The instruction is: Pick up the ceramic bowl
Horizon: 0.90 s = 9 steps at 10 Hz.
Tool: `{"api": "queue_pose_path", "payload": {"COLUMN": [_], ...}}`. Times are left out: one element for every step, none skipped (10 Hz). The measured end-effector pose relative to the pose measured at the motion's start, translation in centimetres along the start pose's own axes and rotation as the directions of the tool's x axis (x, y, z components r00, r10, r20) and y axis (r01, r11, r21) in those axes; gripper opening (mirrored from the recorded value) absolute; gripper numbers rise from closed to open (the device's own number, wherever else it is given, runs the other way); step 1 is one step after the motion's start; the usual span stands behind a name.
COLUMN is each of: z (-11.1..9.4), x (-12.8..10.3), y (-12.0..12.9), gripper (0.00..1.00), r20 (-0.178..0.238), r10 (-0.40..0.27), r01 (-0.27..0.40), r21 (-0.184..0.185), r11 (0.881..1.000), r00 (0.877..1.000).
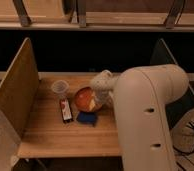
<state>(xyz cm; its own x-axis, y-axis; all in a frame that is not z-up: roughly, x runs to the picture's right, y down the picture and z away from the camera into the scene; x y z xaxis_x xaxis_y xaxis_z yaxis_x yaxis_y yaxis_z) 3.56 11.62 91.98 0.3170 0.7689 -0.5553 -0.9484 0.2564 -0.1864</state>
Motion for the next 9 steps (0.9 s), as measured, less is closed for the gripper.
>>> {"api": "queue_pose_path", "payload": {"z": [-0.1, -0.5, -1.0, -1.6, -2.7, -3.0, -6.1, -6.9, -7.4], "x": [-0.4, -0.8, -1.2, -1.8, -2.7, -3.0, -4.8, -5.2, -5.5], "y": [0.2, 0.2, 0.3, 0.3, 0.2, 0.2, -0.8, -1.2, -1.5], "gripper": [0.52, 0.42, 0.32, 0.22, 0.1, 0.06, 0.0, 0.0, 0.0], "r20": [0.009, 0.023, 0.04, 0.059, 0.09, 0.1, 0.173, 0.192, 0.203], "r10": [-0.008, -0.015, -0.022, -0.034, -0.048, -0.052, -0.087, -0.09, -0.094], "r01": [0.008, 0.015, 0.022, 0.034, 0.048, 0.052, 0.08, 0.078, 0.079], "r21": [-0.004, -0.006, -0.009, -0.004, 0.004, 0.007, 0.05, 0.068, 0.079], "r11": [1.0, 1.0, 1.0, 0.999, 0.999, 0.999, 0.996, 0.995, 0.994], "r00": [1.0, 1.0, 0.999, 0.998, 0.995, 0.994, 0.981, 0.977, 0.975]}}
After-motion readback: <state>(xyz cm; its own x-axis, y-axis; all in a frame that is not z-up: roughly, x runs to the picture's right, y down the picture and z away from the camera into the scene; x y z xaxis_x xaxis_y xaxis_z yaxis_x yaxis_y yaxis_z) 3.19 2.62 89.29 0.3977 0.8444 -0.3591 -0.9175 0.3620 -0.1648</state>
